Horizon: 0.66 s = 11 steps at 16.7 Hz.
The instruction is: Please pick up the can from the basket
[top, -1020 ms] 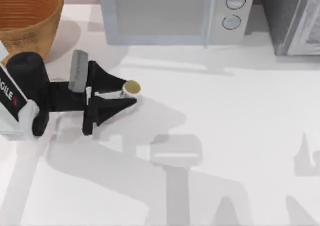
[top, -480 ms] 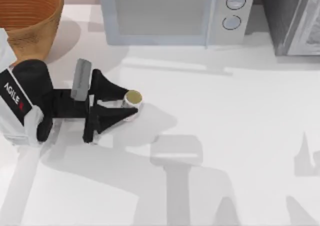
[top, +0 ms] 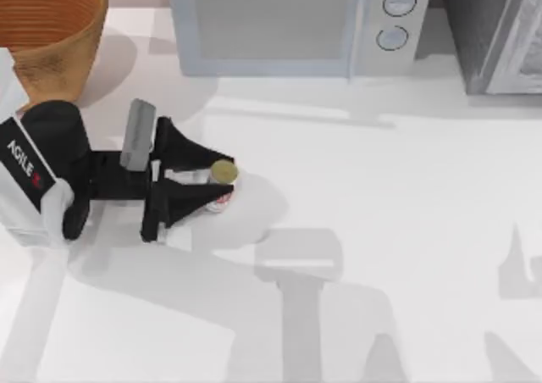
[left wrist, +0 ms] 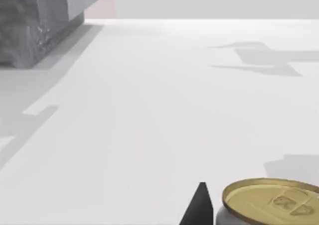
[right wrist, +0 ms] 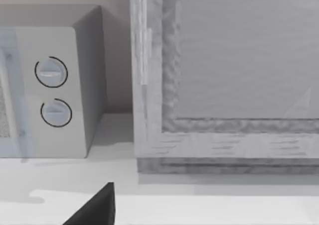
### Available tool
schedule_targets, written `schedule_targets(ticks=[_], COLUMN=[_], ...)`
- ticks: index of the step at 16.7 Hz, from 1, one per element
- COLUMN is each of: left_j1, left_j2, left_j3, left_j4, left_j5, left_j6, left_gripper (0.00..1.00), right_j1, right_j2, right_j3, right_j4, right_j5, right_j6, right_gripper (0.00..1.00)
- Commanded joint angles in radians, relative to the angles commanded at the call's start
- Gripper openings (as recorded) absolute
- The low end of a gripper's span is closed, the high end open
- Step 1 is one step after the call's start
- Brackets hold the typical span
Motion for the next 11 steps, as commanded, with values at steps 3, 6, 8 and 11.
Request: schedule_targets(ticks=[3, 6, 8, 11], left_j1=[0.0, 0.0, 0.0, 0.0], left_j2=[0.0, 0.0, 0.0, 0.0], left_j3=[0.0, 0.0, 0.0, 0.0], left_j4=[0.0, 0.0, 0.0, 0.0], left_j5=[0.0, 0.0, 0.0, 0.0], left_j6=[0.0, 0.0, 0.0, 0.0], left_gripper=[0.83, 1.0, 1.0, 1.0], right_j1=[0.0, 0.0, 0.0, 0.0], right_j2=[0.0, 0.0, 0.0, 0.0], right_j3=[0.0, 0.0, 0.0, 0.0], right_j4=[0.0, 0.0, 0.0, 0.0], right_j5=[0.0, 0.0, 0.0, 0.0], right_j6=[0.0, 0.0, 0.0, 0.0], right_gripper=[1.0, 1.0, 1.0, 1.0])
